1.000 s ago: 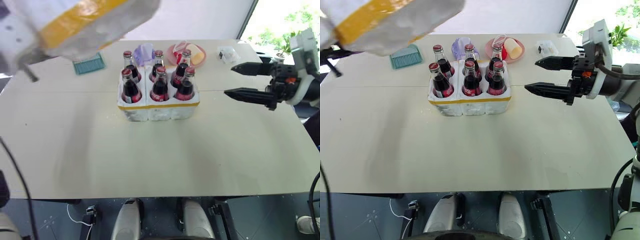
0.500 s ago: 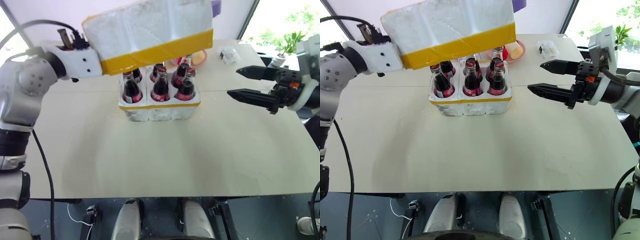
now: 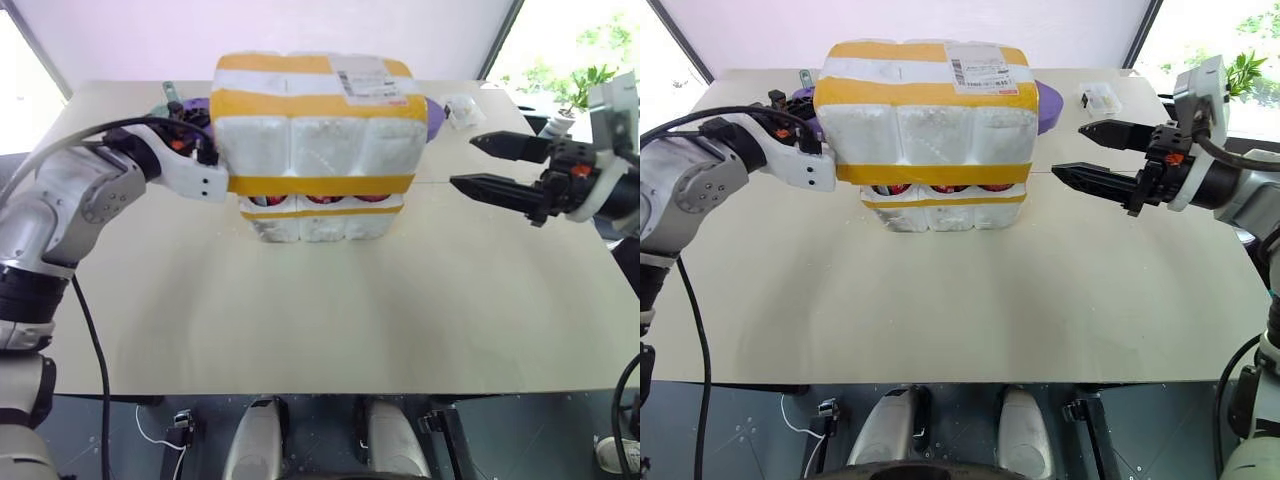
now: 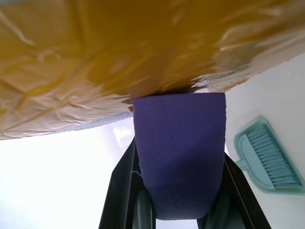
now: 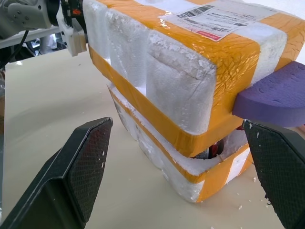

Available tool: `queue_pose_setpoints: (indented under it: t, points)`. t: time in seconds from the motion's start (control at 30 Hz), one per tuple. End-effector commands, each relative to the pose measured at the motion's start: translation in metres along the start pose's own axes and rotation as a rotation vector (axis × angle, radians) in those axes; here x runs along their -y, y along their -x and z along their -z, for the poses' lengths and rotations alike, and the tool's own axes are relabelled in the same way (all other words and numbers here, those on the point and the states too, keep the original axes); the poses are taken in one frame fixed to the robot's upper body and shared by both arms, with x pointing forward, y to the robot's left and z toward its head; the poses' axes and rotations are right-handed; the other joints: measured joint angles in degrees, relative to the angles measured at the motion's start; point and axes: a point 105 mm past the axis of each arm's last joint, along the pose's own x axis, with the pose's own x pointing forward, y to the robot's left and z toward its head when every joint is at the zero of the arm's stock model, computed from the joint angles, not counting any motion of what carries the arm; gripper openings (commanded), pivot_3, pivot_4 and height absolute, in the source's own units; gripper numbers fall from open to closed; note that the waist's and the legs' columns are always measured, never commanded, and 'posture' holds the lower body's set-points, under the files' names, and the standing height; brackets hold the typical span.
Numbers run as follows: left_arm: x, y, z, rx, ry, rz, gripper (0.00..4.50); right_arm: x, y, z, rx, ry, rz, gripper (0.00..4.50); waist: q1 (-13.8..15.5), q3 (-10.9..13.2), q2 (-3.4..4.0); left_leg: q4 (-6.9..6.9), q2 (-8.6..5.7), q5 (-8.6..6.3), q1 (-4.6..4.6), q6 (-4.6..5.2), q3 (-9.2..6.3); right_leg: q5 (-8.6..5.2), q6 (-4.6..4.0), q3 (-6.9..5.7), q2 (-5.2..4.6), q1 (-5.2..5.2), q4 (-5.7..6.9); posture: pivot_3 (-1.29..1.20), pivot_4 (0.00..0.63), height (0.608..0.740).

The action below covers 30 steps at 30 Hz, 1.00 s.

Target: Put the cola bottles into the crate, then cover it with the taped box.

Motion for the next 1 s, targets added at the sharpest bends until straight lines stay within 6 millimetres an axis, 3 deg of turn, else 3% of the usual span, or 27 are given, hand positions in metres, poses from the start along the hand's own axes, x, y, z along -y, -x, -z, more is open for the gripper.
queue_pose_setpoints:
  t: [0.03,0.27,0.47,0.53,0.67,0.7,0.77,0.8,0.87,1.0]
  points:
    - [0.016,0.004,0.001,0.003,0.004,0.037,0.4,-0.006,0.003,-0.012,0.027,0.059,-0.009,4.5,-0.12,0.0,0.01,-0.01,0.0,0.0,0.01,0.0,0.0,0.0,0.0,0.0,0.0,0.0,0.0,0.0,0.15,0.736]
    - [0.022,0.016,-0.006,0.046,0.03,0.012,3.73,-0.006,0.01,-0.005,-0.019,0.07,-0.001,4.5,0.13,0.0,0.0,0.0,0.0,0.0,-0.01,0.0,0.0,0.0,0.0,0.0,0.0,0.0,0.01,0.0,0.15,0.736]
    - [0.014,0.05,0.008,0.077,0.03,-0.072,3.73,-0.005,0.011,-0.002,-0.025,0.065,0.002,4.5,-0.05,0.0,0.0,-0.01,0.01,0.0,0.0,0.0,0.0,0.0,0.0,0.0,0.0,-0.01,0.0,0.0,0.15,0.736]
    - [0.019,0.063,0.008,0.117,0.126,-0.056,3.73,-0.006,0.011,0.0,-0.029,0.062,0.0,4.5,0.03,0.0,0.02,-0.02,0.03,0.0,0.01,0.0,0.0,0.0,0.0,0.0,0.0,-0.01,0.0,0.0,0.15,0.736]
    - [0.05,0.094,0.016,0.099,0.801,0.099,3.73,-0.004,0.013,0.004,-0.044,0.055,-0.001,4.5,-0.2,-0.05,0.12,-0.05,0.06,-0.01,0.05,0.0,0.04,0.0,-0.02,0.02,-0.05,0.01,-0.03,0.0,0.15,0.736]
    - [0.054,0.104,0.023,0.064,1.104,0.155,3.73,-0.003,0.013,0.005,-0.05,0.051,-0.001,4.5,-0.2,-0.04,0.11,-0.05,0.08,0.0,0.05,0.0,0.04,0.0,-0.02,0.01,-0.04,0.01,-0.02,0.0,0.15,0.736]
    - [0.045,0.124,0.012,0.18,1.575,0.316,3.73,-0.001,0.014,0.008,-0.064,0.047,-0.004,4.5,-0.17,0.02,0.01,-0.03,0.17,0.0,0.02,-0.01,0.0,0.0,-0.02,-0.03,0.05,0.0,0.02,0.0,0.15,0.736]
    - [0.036,0.132,0.005,0.25,1.7,0.389,3.73,0.0,0.014,0.01,-0.07,0.046,-0.007,4.5,-0.15,0.04,-0.06,0.0,0.21,0.0,0.04,-0.01,-0.01,0.0,-0.03,-0.03,0.08,0.01,0.05,0.0,0.15,0.736]
    - [0.017,0.139,0.006,0.309,1.741,0.436,3.73,0.001,0.013,0.012,-0.075,0.042,-0.016,4.5,0.2,0.03,-0.04,0.03,0.21,0.0,0.04,-0.01,-0.04,0.0,-0.03,-0.06,0.09,0.05,0.01,0.0,0.15,0.736]
    - [-0.003,0.144,0.003,0.387,1.763,0.519,3.73,0.003,0.009,0.014,-0.077,0.035,-0.03,4.5,0.08,-0.02,0.08,0.01,0.1,0.0,0.1,-0.01,-0.06,-0.01,-0.03,-0.05,0.06,0.15,-0.04,0.0,0.15,0.736]
